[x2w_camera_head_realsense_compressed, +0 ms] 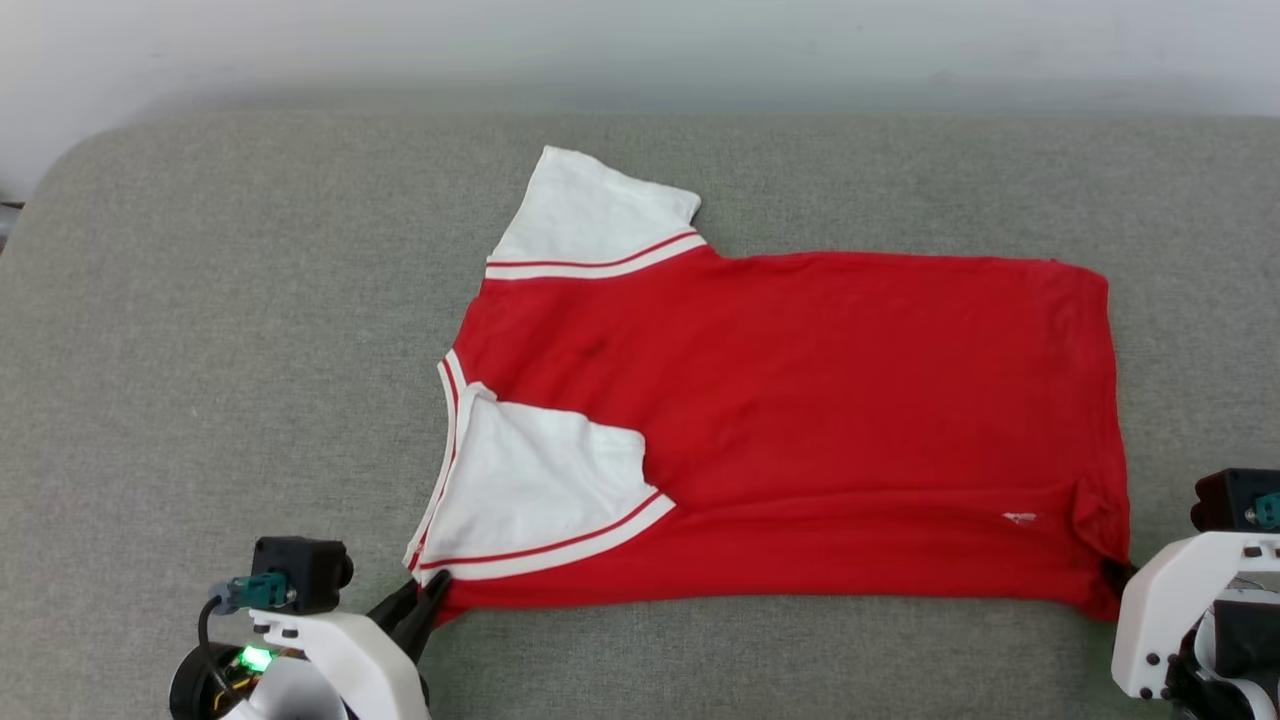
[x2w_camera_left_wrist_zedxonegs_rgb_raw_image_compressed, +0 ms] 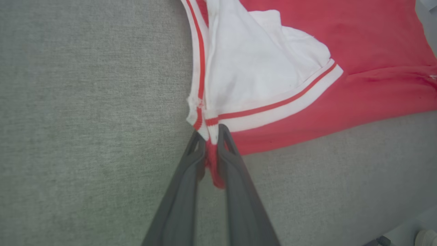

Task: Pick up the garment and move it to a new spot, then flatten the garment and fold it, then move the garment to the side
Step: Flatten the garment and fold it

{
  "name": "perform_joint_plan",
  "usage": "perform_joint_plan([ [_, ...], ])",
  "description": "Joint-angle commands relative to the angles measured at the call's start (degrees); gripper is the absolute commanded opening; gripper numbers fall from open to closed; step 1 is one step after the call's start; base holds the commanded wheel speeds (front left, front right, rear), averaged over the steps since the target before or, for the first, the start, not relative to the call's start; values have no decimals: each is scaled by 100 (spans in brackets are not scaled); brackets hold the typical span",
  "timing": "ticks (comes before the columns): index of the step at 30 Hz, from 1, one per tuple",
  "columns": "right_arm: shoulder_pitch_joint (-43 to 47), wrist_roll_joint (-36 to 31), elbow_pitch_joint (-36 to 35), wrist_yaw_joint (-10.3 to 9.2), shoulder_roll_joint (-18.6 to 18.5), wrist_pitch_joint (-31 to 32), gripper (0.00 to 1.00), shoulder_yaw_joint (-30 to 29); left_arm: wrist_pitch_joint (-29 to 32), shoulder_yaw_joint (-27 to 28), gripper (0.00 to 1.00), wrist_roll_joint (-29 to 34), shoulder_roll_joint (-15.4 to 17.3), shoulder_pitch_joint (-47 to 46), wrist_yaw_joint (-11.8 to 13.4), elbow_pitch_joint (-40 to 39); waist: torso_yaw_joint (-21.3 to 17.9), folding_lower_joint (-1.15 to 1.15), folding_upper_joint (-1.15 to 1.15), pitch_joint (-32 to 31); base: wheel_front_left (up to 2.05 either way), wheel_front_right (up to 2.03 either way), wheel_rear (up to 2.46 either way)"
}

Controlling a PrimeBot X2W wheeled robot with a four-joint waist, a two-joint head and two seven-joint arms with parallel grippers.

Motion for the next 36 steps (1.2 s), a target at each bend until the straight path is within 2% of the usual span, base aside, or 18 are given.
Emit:
perform_joint_plan([
  [1,123,86,-33,-12,-63,79,0,-14,29,-1,0,-31,68,96,43,11,-37,0,0,-100,0,0,0],
  [7,390,354,-465,-12,-284,355,0,-54,127,-3,0,-125,230,379,115,-102,-58,0,0,-334,0,0,0],
  [13,866,645,-1048,-12,-480,1006,0,-50,330,-51,0,-303,387,743,211,-311,-64,0,0,-478,0,0,0],
  [20,1320,700,-1480,-13,-629,1530,0,-228,387,-150,0,-440,315,912,134,-341,-68,0,0,-509,0,0,0],
  [23,1322,890,-1353,-12,-401,1587,0,-180,345,-245,0,-443,141,786,-13,-123,-71,0,0,-472,0,0,0],
  [24,1279,878,-1300,-11,-371,1560,0,-187,337,-263,45,-417,116,746,-48,-68,-69,0,0,-462,0,0,0],
  [25,1235,828,-1285,-11,-398,1487,20,-162,324,-275,100,-390,102,705,-56,-16,-66,0,0,-452,0,0,0],
  [26,1176,786,-1243,-11,-414,1406,100,-158,296,-284,100,-352,93,671,-78,37,-63,0,0,-441,0,0,0],
  [32,940,751,-1146,-10,-395,921,100,-122,10,-215,100,-229,-17,501,-146,198,-44,0,0,-439,0,0,0],
  [35,756,686,-1216,-9,-443,356,100,-82,-528,-61,100,-27,-106,341,-191,258,-37,0,0,-496,0,0,0],
  [36,756,686,-1216,-9,-443,356,100,-82,-528,-61,100,-27,-106,341,-191,258,-37,0,0,-496,0,0,0],
])
